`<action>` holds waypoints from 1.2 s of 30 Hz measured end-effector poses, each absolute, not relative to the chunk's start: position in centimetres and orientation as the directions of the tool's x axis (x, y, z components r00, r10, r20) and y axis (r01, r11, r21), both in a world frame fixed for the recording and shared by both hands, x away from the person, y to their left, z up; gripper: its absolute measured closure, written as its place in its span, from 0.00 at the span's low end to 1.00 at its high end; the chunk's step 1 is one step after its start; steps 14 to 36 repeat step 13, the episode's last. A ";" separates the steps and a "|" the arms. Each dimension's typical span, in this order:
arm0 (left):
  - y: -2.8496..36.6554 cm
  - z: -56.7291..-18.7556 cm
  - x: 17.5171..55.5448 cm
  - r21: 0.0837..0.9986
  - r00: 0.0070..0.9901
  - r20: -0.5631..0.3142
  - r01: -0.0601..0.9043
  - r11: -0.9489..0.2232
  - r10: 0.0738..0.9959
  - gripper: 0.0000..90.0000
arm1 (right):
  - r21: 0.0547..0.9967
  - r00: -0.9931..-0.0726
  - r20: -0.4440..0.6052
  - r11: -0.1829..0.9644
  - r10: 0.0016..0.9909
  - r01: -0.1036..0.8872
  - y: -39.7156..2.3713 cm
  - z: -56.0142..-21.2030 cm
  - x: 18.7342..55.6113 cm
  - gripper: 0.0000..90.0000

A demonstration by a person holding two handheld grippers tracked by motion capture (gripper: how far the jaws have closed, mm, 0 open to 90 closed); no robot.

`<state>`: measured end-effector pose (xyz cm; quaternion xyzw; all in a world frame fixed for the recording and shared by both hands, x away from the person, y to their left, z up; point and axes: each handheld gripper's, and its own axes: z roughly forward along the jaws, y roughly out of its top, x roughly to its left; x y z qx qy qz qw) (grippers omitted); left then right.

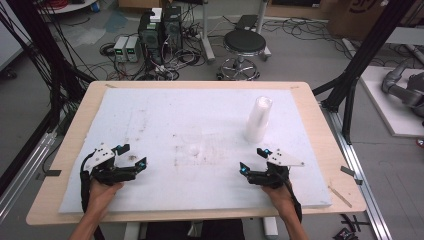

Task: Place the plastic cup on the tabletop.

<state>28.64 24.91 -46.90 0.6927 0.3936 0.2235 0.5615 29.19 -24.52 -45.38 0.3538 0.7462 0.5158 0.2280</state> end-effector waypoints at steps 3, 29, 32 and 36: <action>24.8 -46.9 28.6 0.953 0.591 -0.116 0.293 -0.079 0.798 0.15 | 0.933 -0.650 0.012 0.226 0.760 0.281 -24.4 -45.4 29.1 0.18; 24.5 -46.8 28.5 0.954 0.582 -0.088 0.284 -0.101 0.808 0.15 | 0.925 -0.640 0.034 0.218 0.768 0.311 -24.5 -45.4 29.4 0.18; 24.5 -46.8 28.5 0.954 0.582 -0.088 0.284 -0.101 0.808 0.15 | 0.925 -0.640 0.034 0.218 0.768 0.311 -24.5 -45.4 29.4 0.18; 24.5 -46.8 28.5 0.954 0.582 -0.088 0.284 -0.101 0.808 0.15 | 0.925 -0.640 0.034 0.218 0.768 0.311 -24.5 -45.4 29.4 0.18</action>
